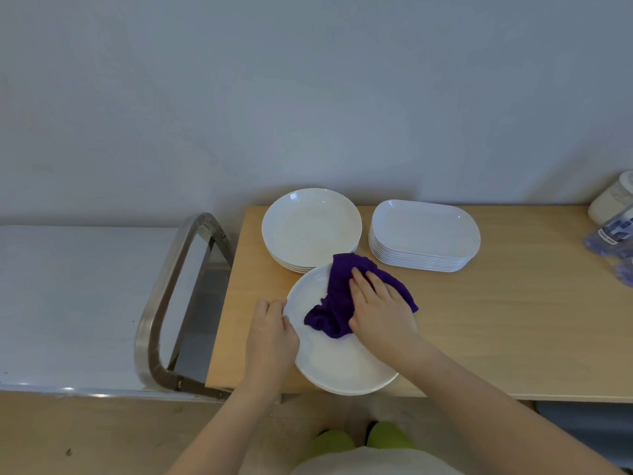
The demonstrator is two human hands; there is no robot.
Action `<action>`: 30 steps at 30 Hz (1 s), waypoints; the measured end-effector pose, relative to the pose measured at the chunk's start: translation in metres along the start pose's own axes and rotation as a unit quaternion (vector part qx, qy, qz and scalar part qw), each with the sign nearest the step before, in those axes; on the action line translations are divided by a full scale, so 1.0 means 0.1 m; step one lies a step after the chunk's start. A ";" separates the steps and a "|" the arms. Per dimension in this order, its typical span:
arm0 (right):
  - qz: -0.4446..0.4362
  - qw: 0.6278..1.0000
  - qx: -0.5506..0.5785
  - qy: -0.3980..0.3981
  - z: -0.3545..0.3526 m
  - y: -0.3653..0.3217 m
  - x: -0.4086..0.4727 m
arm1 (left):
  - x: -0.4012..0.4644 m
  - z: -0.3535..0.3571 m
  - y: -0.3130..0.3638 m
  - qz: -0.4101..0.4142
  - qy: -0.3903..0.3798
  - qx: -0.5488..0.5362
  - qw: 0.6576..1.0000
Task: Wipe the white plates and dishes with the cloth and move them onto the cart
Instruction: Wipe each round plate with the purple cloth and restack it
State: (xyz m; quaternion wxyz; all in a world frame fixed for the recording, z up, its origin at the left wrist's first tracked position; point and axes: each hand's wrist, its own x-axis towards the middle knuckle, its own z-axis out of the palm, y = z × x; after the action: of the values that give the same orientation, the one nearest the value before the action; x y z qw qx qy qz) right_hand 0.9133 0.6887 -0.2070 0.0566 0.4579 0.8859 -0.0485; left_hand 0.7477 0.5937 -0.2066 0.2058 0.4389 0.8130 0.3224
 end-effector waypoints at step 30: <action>0.042 0.990 0.136 -0.001 -0.17 -0.87 -0.03 | 0.11 -0.11 0.00 0.000 -0.089 0.060 0.994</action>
State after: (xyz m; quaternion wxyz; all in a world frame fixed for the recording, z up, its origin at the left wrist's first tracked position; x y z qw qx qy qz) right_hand 0.8426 0.6385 -0.1869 -0.0034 0.4980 0.8511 -0.1661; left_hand 0.7348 0.5992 -0.1993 0.2508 0.4775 0.8095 0.2321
